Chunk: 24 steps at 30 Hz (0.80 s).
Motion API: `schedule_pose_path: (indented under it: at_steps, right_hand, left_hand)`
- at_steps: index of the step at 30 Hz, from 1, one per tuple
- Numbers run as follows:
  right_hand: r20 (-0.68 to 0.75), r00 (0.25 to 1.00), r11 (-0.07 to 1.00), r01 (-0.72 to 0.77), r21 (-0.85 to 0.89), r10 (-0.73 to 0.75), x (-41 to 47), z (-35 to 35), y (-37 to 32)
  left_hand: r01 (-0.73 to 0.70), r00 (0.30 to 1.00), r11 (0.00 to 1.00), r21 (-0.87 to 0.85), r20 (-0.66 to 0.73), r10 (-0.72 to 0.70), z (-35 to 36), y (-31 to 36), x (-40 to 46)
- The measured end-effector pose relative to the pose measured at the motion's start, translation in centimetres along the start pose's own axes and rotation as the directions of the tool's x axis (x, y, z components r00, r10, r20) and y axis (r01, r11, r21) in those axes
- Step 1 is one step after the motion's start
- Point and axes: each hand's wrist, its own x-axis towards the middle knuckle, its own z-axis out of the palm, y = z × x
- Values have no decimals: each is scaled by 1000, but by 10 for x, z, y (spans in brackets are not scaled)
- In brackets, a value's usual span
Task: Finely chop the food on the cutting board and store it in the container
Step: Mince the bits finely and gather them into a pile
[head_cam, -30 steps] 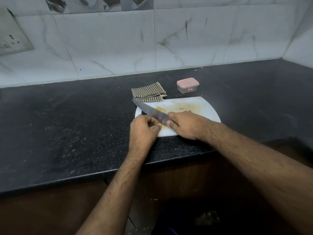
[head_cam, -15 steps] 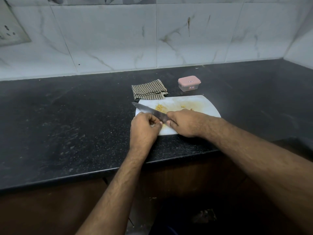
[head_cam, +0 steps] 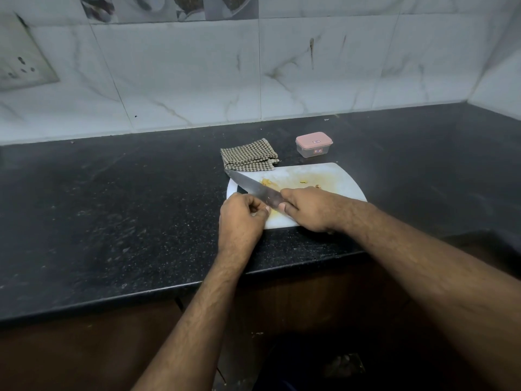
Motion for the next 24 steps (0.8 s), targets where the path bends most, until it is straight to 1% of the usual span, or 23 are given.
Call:
schedule_pose_path:
  at_steps: [9,18,24]
  right_hand:
    - [-57,998,998,20,55,-17,-2,6,5]
    - [-31,999,998,39,56,-37,-4,2,5]
    - [7,999,999,41,21,-41,0,0,4]
  left_hand:
    - [27,1000,1000,-13,6,-27,0,2,0]
    - [15,1000,1000,-1,-6,-15,1,0,1]
    - [-4,1000,1000,0,-8,4,2,-2,1]
